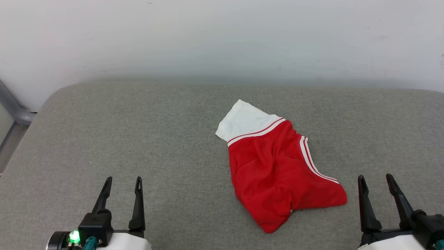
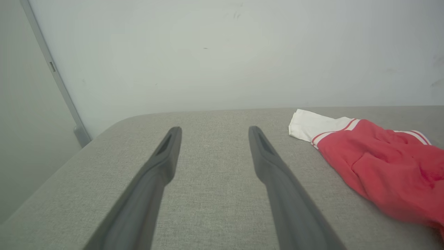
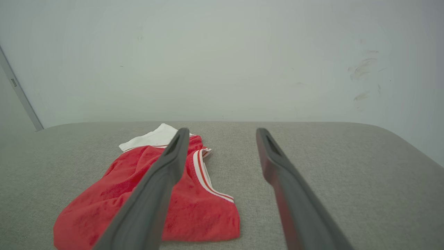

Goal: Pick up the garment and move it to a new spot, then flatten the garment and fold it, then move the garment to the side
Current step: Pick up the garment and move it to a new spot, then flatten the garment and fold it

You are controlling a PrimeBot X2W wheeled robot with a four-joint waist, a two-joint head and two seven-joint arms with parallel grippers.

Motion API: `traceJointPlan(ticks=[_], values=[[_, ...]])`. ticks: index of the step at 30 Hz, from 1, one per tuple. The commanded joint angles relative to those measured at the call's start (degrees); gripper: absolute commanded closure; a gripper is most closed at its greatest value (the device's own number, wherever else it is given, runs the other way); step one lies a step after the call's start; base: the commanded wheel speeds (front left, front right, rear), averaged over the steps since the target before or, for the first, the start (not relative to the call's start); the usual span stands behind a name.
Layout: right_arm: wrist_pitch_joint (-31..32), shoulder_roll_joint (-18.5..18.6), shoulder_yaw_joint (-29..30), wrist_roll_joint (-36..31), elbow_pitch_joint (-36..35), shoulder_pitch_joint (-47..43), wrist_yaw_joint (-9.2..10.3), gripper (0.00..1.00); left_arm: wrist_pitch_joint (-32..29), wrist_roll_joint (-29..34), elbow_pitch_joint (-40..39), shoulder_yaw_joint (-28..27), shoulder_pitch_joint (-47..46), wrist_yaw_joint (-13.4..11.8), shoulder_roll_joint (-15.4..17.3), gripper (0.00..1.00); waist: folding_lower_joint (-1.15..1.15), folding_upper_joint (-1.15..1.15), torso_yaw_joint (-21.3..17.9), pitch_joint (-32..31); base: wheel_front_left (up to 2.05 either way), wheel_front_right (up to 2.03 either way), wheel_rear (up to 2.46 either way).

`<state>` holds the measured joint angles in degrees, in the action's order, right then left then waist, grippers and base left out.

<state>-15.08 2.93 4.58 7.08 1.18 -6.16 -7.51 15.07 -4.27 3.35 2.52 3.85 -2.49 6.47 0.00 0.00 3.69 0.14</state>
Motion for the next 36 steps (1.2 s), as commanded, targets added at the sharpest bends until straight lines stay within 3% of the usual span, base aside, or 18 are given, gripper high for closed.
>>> traceJointPlan(ticks=[1,8,12,23,30,36], values=[[-0.13,-0.1,-0.05,0.07,0.15,-0.21,0.04,0.0,0.15,0.3,0.18,-0.45,0.43,0.55,-0.32,0.0,0.0,0.0,0.01,0.01,0.0,0.0,0.0],[-0.13,-0.1,-0.12,0.07,-0.02,0.04,0.04,0.0,0.15,0.54,0.71,-1.72,-0.81,1.83,-0.94,0.0,0.0,0.0,-0.05,0.11,0.0,0.0,0.0],[-0.13,-0.1,-0.26,0.05,-0.26,0.65,0.04,0.0,0.15,0.51,1.17,-2.31,-4.16,4.13,-0.3,0.0,0.0,0.0,-0.28,0.52,0.0,0.0,0.0],[-0.13,-0.1,-1.85,-1.36,-2.16,4.88,0.04,0.0,0.14,1.35,5.43,-1.79,-24.95,8.23,3.3,0.0,0.0,0.0,-4.22,7.1,0.0,0.0,0.0],[-0.13,-0.1,-2.55,-1.83,-3.69,8.85,0.04,0.0,0.14,0.21,14.11,2.17,-41.79,9.65,6.81,0.0,0.0,0.0,-7.41,13.69,0.0,0.0,0.0],[-0.13,-0.1,-3.14,-1.62,-4.44,11.54,0.04,0.0,-4.48,-4.79,23.44,11.5,-55.72,9.86,9.96,0.0,0.0,0.0,-9.79,17.95,0.0,0.0,0.0]])
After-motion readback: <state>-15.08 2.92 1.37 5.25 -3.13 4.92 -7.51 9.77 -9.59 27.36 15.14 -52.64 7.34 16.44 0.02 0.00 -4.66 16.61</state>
